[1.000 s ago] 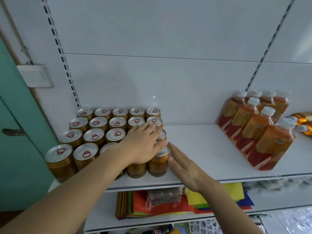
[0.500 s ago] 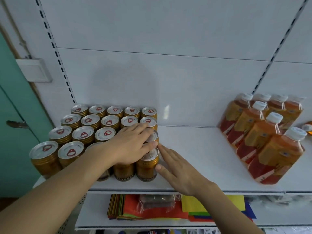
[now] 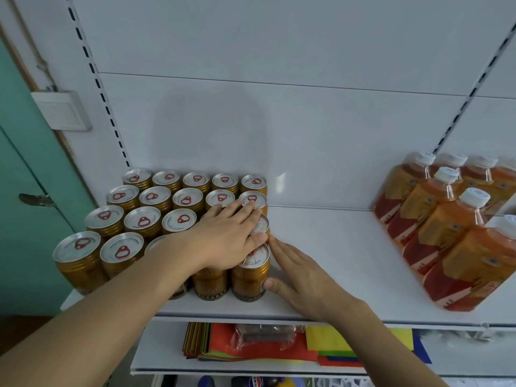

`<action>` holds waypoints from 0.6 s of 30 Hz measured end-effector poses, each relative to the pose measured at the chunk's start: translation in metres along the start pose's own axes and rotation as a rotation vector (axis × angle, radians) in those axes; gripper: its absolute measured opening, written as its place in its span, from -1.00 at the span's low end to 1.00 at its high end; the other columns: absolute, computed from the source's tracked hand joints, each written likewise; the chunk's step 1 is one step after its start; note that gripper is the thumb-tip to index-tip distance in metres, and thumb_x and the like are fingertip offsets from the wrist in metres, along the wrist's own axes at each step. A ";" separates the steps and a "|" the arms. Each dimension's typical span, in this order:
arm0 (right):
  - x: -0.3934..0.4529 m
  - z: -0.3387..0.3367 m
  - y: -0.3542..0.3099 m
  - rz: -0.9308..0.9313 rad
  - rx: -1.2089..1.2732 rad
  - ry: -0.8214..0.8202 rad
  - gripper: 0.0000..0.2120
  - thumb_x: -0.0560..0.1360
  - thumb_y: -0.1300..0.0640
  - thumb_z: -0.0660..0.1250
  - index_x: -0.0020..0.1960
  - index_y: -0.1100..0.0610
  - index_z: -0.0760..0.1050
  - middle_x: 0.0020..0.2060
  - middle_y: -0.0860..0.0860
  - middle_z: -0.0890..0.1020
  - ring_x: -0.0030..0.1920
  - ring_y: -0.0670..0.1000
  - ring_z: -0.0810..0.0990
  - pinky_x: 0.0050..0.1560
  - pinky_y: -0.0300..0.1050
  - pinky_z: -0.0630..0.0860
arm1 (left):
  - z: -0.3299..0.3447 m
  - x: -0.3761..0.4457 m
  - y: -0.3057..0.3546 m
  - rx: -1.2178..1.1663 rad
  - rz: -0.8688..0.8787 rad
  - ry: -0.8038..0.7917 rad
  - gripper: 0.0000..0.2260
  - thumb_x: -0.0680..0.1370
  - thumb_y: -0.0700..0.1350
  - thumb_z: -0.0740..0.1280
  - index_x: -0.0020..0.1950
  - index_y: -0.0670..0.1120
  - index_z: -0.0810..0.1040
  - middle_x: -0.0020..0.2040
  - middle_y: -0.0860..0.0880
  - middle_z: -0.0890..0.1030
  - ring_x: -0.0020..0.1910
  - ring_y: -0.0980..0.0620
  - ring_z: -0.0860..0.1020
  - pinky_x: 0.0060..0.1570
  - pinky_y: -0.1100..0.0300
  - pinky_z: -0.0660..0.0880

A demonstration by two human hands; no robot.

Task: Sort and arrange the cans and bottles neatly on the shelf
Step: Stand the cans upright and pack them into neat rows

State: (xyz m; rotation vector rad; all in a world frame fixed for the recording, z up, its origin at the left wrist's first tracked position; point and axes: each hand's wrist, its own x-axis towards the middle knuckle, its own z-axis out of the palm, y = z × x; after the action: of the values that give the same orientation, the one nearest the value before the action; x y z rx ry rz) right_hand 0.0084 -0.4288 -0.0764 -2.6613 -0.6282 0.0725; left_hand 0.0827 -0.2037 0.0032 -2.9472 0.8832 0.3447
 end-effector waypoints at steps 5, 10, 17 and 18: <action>0.002 0.001 0.000 0.021 -0.029 -0.017 -0.17 0.67 -0.41 0.02 0.74 -0.04 -0.20 0.73 -0.14 -0.04 0.71 -0.11 -0.05 0.68 -0.02 0.07 | 0.000 0.000 0.000 0.003 0.002 -0.014 -0.34 0.70 0.33 -0.23 0.72 0.06 -0.25 0.70 0.09 -0.32 0.66 0.04 -0.36 0.65 -0.17 -0.23; -0.002 -0.002 0.004 0.045 0.055 -0.018 -0.07 0.59 -0.55 0.07 0.73 -0.15 -0.24 0.72 -0.20 -0.08 0.68 -0.21 -0.10 0.69 -0.16 -0.02 | 0.000 -0.003 0.000 -0.021 0.006 0.004 -0.32 0.68 0.36 -0.23 0.73 0.08 -0.23 0.71 0.11 -0.30 0.66 0.06 -0.35 0.65 -0.16 -0.23; 0.025 -0.033 0.018 0.079 0.119 -0.085 0.22 0.37 -0.64 0.33 0.73 -0.16 -0.26 0.72 -0.22 -0.12 0.68 -0.21 -0.12 0.69 -0.10 -0.02 | -0.014 0.005 -0.001 -0.048 -0.035 0.037 -0.04 0.44 0.54 -0.36 0.73 0.04 -0.23 0.71 0.05 -0.32 0.68 0.01 -0.32 0.64 -0.21 -0.19; 0.030 -0.034 0.019 0.069 0.125 -0.100 0.23 0.36 -0.64 0.34 0.72 -0.19 -0.27 0.72 -0.23 -0.11 0.69 -0.20 -0.11 0.70 -0.06 0.00 | -0.014 0.007 -0.001 -0.037 -0.027 0.021 -0.05 0.46 0.54 -0.34 0.73 0.04 -0.23 0.71 0.04 -0.32 0.68 0.01 -0.33 0.64 -0.21 -0.20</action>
State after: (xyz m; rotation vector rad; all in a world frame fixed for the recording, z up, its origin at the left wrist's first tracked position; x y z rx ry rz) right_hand 0.0477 -0.4439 -0.0512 -2.5705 -0.5445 0.2566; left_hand 0.0915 -0.2083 0.0149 -2.9984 0.8476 0.3331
